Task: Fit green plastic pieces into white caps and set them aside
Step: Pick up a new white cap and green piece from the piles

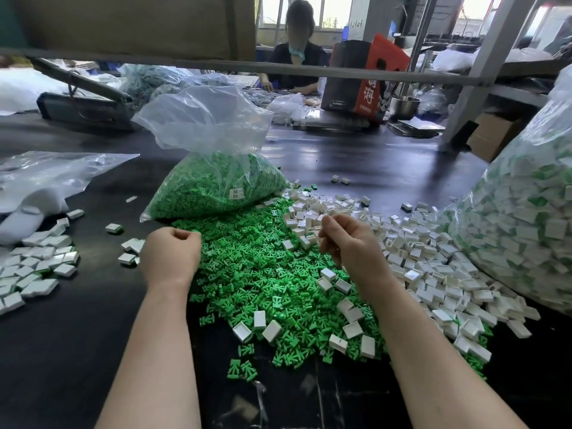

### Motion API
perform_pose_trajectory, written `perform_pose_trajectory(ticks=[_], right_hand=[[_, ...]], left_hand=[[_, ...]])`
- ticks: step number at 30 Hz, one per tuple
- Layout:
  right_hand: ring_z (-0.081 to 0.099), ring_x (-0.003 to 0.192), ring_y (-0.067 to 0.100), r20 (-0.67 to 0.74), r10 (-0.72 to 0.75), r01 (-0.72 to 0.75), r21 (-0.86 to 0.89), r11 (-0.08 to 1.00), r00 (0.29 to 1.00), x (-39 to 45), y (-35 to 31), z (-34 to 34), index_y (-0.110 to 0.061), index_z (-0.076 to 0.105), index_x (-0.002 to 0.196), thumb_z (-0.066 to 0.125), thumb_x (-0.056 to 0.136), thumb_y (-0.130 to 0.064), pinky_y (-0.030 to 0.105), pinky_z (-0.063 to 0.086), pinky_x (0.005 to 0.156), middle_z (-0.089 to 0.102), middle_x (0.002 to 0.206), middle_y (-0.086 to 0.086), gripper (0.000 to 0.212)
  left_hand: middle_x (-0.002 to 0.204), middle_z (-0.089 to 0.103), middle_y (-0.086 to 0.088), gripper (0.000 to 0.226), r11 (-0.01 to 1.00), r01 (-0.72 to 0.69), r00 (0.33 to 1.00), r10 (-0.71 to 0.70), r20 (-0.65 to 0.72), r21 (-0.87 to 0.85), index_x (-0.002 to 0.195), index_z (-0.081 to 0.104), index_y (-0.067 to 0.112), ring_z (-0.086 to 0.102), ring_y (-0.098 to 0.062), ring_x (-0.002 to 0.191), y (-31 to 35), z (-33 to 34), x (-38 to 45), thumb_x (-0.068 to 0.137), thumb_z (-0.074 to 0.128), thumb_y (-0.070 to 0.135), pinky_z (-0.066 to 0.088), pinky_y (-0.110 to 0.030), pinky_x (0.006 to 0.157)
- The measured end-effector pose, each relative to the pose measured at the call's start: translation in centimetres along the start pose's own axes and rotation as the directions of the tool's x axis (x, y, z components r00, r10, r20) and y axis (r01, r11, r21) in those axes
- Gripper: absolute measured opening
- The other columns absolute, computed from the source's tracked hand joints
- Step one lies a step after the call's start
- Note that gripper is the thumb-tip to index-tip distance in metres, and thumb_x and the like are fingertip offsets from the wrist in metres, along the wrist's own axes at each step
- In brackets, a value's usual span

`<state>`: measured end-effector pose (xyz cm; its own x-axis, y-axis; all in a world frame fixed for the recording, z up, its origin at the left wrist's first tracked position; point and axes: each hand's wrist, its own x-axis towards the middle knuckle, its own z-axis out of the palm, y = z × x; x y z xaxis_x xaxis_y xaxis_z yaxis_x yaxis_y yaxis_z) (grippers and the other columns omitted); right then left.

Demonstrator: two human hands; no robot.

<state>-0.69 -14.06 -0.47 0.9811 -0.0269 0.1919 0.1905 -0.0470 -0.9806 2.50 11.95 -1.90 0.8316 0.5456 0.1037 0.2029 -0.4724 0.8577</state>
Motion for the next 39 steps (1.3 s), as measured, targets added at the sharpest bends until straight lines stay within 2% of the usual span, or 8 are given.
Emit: perform_pose_trajectory(ticks=[3,7,13,20,25,34,37,39], right_hand=[[0.055,0.058,0.011,-0.043,-0.024,0.018,-0.131,0.991,0.999,0.2,0.2,-0.6,-0.01,0.061,0.079,0.054,0.1,-0.02,0.024,0.047,0.059,0.059,0.066,0.003,0.023],[0.047,0.047,-0.002,-0.011,-0.029,0.024,-0.306,0.952,1.0,0.3,0.4,-1.2,-0.013,0.06,0.08,0.058,0.097,-0.018,0.013,0.038,0.049,0.06,0.071,0.006,0.018],[0.051,0.059,0.005,0.119,0.04,0.043,-0.624,0.78,0.992,0.3,0.3,-1.9,-0.022,0.061,0.078,0.07,0.089,-0.021,0.014,0.04,0.055,0.059,0.07,-0.005,0.014],[0.058,0.072,0.003,0.213,0.264,0.022,-0.816,0.577,0.941,0.0,-0.8,-2.5,-0.026,0.062,0.086,0.073,0.085,-0.038,0.015,0.042,0.059,0.064,0.08,-0.011,0.016],[0.055,0.074,-0.003,0.232,0.243,0.078,-0.855,0.513,0.942,0.0,-1.2,-2.6,-0.028,0.062,0.088,0.073,0.086,-0.029,0.009,0.039,0.056,0.06,0.082,-0.016,0.011],[0.06,0.07,0.006,0.138,-0.084,0.153,-0.621,0.769,0.987,-0.1,-0.8,-1.8,-0.022,0.064,0.094,0.078,0.082,-0.022,0.013,0.046,0.06,0.063,0.08,-0.007,0.018],[0.063,0.076,0.007,0.124,-0.193,0.229,-0.576,0.785,0.973,-0.1,-0.9,-1.3,-0.023,0.064,0.097,0.079,0.081,-0.019,0.024,0.052,0.067,0.066,0.084,-0.009,0.022],[0.06,0.072,0.001,0.119,-0.206,0.238,-0.551,0.8,0.971,-0.1,-0.8,-1.3,-0.025,0.062,0.099,0.08,0.08,-0.019,0.017,0.047,0.063,0.068,0.085,-0.009,0.027]], left_hand=[[0.083,0.069,-0.01,0.011,0.987,0.053,0.996,-0.042,-0.075,0.151,0.083,0.07,0.016,0.062,-0.033,0.08,-0.7,-0.7,0.4,0.085,0.07,0.027,0.048,-0.038,0.069],[0.106,0.067,-0.017,0.016,0.951,0.122,0.982,-0.075,-0.173,0.285,0.1,0.065,0.012,0.06,-0.041,0.103,-1.0,-1.4,0.4,0.087,0.066,0.021,0.045,-0.042,0.077],[0.119,0.06,-0.021,0.032,0.908,0.118,0.978,-0.036,-0.205,0.403,0.112,0.061,0.009,0.056,-0.045,0.11,-0.3,-1.6,-0.2,0.081,0.063,0.011,0.048,-0.049,0.09],[0.094,0.068,-0.005,0.008,0.941,-0.335,0.942,0.334,0.041,0.047,0.096,0.066,0.014,0.064,-0.023,0.084,3.0,1.5,-2.5,0.089,0.067,0.015,0.055,-0.037,0.074],[0.076,0.064,0.007,0.008,0.92,-0.358,0.868,0.391,0.307,-0.161,0.084,0.065,0.02,0.06,-0.004,0.07,5.2,3.7,-5.0,0.088,0.069,0.015,0.043,-0.013,0.054],[0.083,0.074,-0.001,0.009,0.938,-0.039,0.646,0.286,0.708,-0.344,0.098,0.069,0.015,0.067,-0.007,0.067,6.3,5.2,-7.1,0.089,0.069,0.016,0.051,-0.02,0.057],[0.075,0.074,0.0,0.01,0.892,0.095,0.637,0.288,0.716,-0.443,0.096,0.071,0.012,0.068,-0.01,0.066,6.4,5.2,-7.4,0.086,0.071,0.011,0.051,-0.019,0.056],[0.076,0.075,-0.006,0.013,0.847,0.188,0.642,0.277,0.715,-0.497,0.095,0.072,0.008,0.069,-0.013,0.067,6.4,4.9,-7.3,0.082,0.073,0.007,0.052,-0.019,0.055]])
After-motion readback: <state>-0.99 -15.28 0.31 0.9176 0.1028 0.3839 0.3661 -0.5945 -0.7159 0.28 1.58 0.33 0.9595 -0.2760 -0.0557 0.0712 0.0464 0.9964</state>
